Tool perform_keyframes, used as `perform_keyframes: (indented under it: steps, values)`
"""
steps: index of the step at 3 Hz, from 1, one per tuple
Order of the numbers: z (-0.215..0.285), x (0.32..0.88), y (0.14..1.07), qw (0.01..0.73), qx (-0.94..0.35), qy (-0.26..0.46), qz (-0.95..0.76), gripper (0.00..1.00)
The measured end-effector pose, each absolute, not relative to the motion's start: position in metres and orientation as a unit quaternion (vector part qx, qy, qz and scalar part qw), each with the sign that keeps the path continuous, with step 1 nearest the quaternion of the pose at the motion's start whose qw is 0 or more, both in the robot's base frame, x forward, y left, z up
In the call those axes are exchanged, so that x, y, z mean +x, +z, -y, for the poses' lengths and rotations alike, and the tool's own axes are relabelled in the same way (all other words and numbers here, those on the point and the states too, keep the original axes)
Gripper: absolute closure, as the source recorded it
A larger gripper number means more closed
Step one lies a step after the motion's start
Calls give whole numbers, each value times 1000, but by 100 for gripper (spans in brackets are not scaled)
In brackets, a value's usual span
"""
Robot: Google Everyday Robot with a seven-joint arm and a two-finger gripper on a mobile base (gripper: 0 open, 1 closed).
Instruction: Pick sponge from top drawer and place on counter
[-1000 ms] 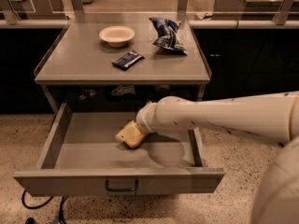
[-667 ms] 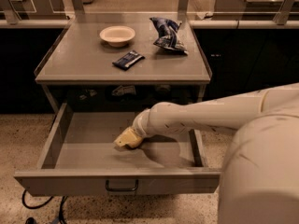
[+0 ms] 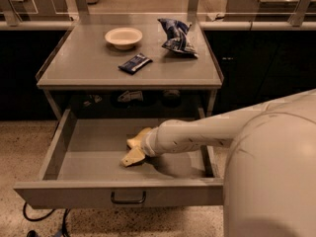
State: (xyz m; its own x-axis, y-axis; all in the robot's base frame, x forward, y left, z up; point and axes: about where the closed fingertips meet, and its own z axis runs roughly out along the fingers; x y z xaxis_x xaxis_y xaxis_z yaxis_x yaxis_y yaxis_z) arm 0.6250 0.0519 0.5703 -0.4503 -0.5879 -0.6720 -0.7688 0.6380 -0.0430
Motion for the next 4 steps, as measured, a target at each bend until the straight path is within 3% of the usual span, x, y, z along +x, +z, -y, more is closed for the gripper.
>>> perform_keyframes:
  steps: [1,4]
  values:
    - [-52,625,570,335,-403,135,-841,15]
    - [-52,625,587,335,-403,135,-841,85]
